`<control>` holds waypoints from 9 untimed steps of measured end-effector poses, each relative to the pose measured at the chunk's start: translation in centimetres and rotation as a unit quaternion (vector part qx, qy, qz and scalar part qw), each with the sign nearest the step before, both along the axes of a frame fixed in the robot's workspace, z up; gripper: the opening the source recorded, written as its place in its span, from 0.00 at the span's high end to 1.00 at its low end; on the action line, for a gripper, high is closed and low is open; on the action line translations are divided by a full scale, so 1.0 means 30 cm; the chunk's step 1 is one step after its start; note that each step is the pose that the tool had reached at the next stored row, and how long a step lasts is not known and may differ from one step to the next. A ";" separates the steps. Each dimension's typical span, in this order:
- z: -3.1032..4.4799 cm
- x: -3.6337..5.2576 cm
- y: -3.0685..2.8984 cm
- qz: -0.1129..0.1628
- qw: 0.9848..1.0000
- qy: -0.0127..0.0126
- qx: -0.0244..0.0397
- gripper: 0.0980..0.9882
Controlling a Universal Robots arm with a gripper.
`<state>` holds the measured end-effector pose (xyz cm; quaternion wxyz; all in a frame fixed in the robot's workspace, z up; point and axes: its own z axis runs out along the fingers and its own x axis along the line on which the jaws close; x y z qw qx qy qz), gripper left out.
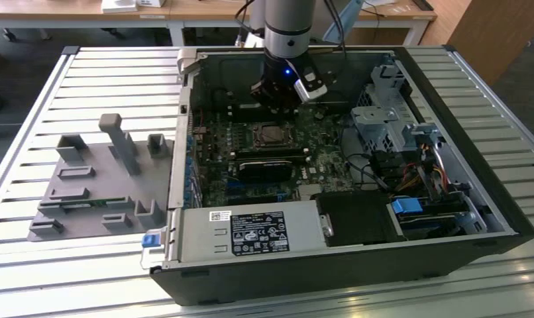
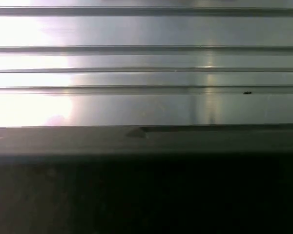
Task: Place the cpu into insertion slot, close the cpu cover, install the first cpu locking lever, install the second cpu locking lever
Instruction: 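Install the first cpu locking lever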
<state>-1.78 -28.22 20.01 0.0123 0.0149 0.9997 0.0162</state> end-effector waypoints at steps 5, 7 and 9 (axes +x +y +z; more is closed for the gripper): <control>-0.008 0.000 0.002 0.000 1.000 0.000 -0.009 0.99; -0.010 0.000 0.003 0.000 1.000 0.000 -0.009 0.99; -0.012 0.000 0.003 0.000 1.000 0.000 -0.008 0.99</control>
